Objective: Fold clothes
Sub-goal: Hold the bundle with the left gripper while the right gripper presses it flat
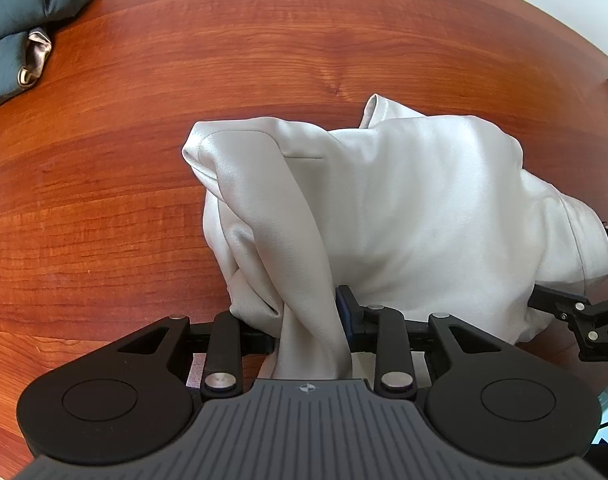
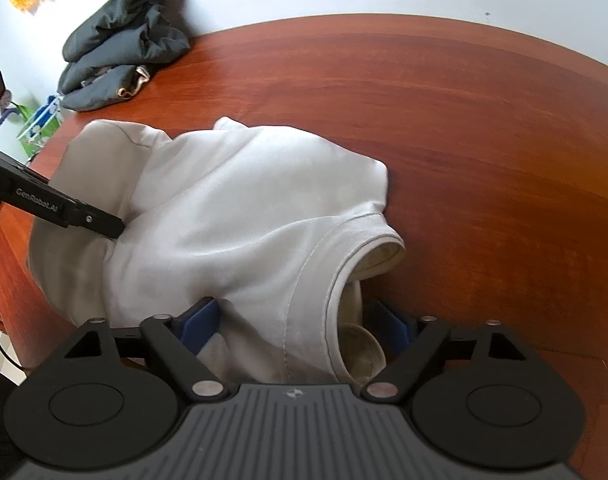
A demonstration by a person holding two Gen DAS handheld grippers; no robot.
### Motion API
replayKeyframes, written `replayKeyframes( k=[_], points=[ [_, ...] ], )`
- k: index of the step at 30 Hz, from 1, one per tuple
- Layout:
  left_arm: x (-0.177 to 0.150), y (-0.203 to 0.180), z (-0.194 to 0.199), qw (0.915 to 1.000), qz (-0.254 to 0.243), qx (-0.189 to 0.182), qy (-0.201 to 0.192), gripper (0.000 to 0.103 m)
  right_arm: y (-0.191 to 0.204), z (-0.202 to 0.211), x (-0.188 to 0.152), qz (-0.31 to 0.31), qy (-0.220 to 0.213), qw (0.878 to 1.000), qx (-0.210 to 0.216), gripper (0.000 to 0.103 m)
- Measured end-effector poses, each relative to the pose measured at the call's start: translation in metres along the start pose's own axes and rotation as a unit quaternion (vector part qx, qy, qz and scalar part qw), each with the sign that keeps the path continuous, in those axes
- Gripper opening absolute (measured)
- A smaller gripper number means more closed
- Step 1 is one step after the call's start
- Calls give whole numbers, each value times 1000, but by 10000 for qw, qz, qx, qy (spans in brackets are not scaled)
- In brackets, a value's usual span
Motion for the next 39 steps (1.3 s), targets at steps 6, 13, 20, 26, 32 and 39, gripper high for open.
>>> replayKeyframes(
  k=[6, 13, 20, 26, 32, 39],
  points=[
    [-4, 1, 3, 9999, 65, -14, -100, 29, 11, -9, 8, -140, 178, 9987, 457, 21],
    [-8, -1, 26, 9989, 180, 50, -424, 21, 31, -3, 22, -8, 290, 9973, 670, 9],
    [-7, -1, 66, 9971, 243, 42, -715, 19, 60, 33, 47, 221, 151, 9950, 962, 8],
    [-4, 1, 92, 9958, 226, 195, -860, 19, 85, 48, 59, 535, 140, 9927, 1073, 7],
    [-19, 11, 83, 9958, 502, 310, -707, 19, 90, 40, 47, 899, 343, 9917, 857, 15],
    [-38, 23, 64, 9938, 885, 413, -531, 19, 72, 27, 30, 1246, 365, 9913, 224, 67]
  ],
)
Point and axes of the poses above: each gripper's, at about its wrist camera, not at the fingertips, and z roughly against the way its jaws point, y to its left, x to its top, the point moved 10 cm from there along -z, roughly the way its jaws point, and after that the axes turned 14 degrees about -z, right-handed, at the moved point
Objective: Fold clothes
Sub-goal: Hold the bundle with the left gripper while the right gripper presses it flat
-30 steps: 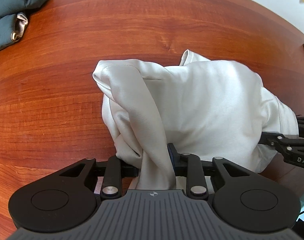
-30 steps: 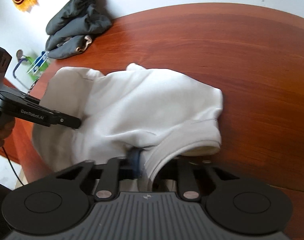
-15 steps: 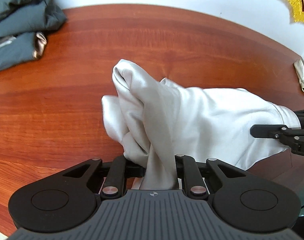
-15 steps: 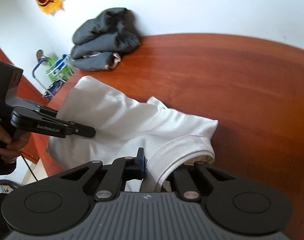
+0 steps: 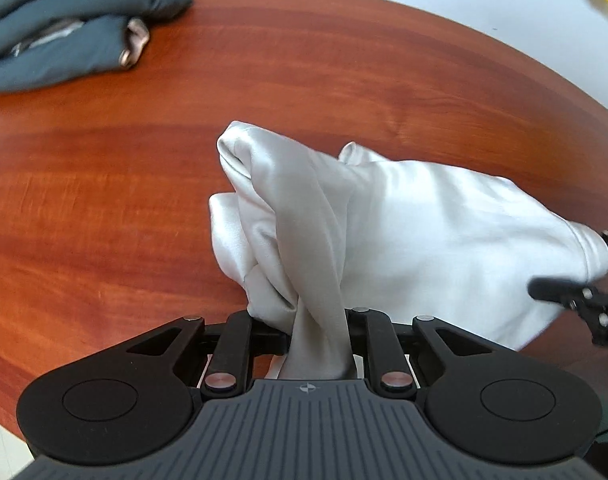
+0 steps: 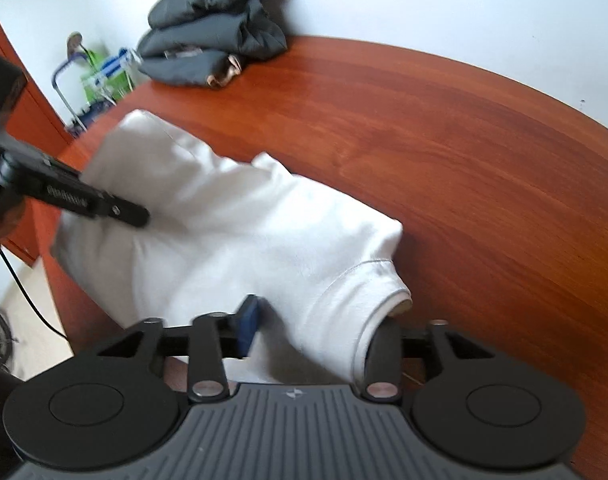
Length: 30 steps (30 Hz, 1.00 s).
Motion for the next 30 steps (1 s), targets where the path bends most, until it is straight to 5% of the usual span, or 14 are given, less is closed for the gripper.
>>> replayKeyframes(
  k=[3, 12, 30],
  points=[
    [-4, 4, -6, 9999, 65, 60, 49, 19, -9, 3, -10, 245, -42, 9993, -287, 83],
    [-8, 9, -19, 9997, 86, 119, 174, 21, -19, 10, -21, 1101, 41, 9934, -324, 100],
    [-9, 14, -29, 9995, 20, 100, 308, 23, -12, -21, -54, 2718, -248, 9575, -935, 102]
  ],
)
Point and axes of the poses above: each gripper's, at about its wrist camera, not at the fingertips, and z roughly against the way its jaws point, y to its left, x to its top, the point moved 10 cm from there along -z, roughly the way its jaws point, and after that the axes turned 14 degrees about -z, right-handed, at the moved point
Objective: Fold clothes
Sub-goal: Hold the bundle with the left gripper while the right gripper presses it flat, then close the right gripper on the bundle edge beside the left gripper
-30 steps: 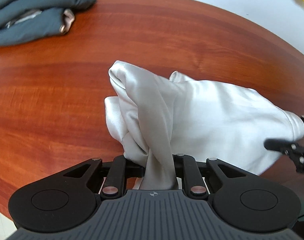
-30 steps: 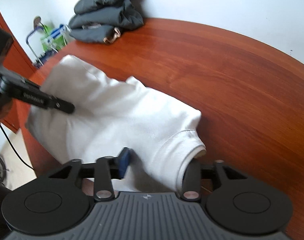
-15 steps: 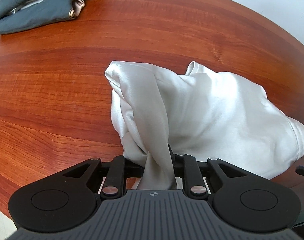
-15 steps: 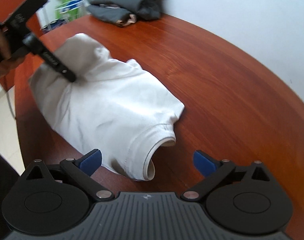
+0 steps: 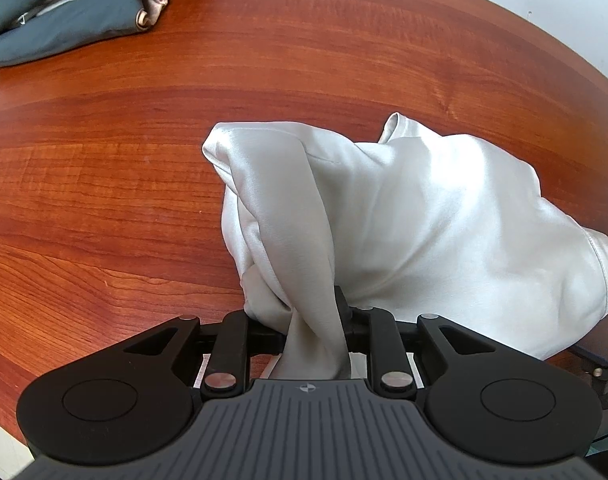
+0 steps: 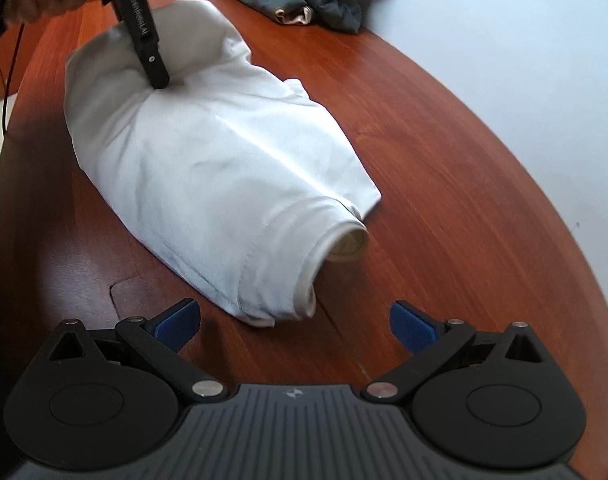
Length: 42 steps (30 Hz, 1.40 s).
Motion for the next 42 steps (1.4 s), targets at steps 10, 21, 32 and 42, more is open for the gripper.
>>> replayKeyframes(
  k=[10, 21, 32, 42],
  points=[
    [-1, 2, 0, 9999, 30, -122, 20, 23, 28, -4, 12, 2280, -665, 9708, -343, 102],
    [0, 3, 1, 9999, 9, -172, 16, 23, 50, -16, 34, 3839, -729, 9186, 592, 88],
    [-2, 1, 1, 9998, 73, -152, -61, 23, 49, -32, 58, 2998, -153, 9413, 1544, 51],
    [-1, -11, 24, 9974, -395, 241, -559, 18, 35, -25, 67, 1807, 56, 9675, 1769, 8]
  ],
)
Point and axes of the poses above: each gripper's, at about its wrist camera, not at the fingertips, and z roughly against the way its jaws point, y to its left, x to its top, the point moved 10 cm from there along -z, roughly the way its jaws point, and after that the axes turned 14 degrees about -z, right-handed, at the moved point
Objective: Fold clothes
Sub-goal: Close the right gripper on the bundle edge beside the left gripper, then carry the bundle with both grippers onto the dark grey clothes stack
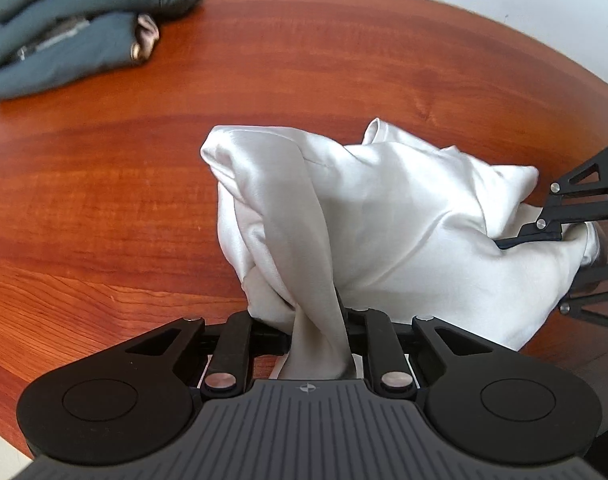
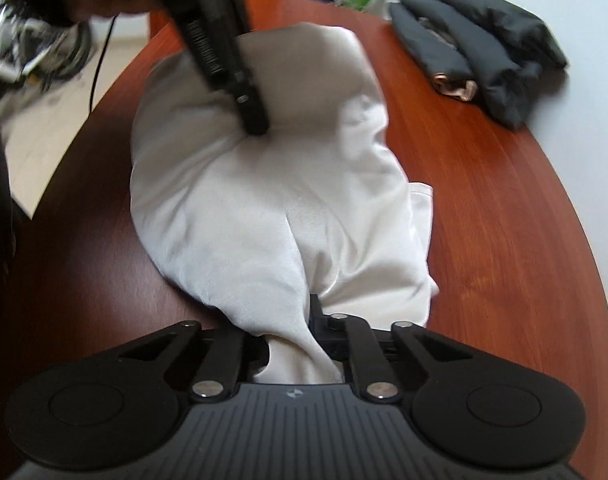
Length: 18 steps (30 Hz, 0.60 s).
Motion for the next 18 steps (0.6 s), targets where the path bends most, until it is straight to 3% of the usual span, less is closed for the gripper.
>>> replayKeyframes(
  k=[12, 18],
  points=[
    [29, 17, 51, 9983, -187, 133, -528, 17, -6, 50, 29, 2, -535, 9981, -298, 7],
    [43, 54, 70, 9967, -245, 168, -757, 17, -12, 58, 72, 155, -735, 9955, -585, 7]
  ],
)
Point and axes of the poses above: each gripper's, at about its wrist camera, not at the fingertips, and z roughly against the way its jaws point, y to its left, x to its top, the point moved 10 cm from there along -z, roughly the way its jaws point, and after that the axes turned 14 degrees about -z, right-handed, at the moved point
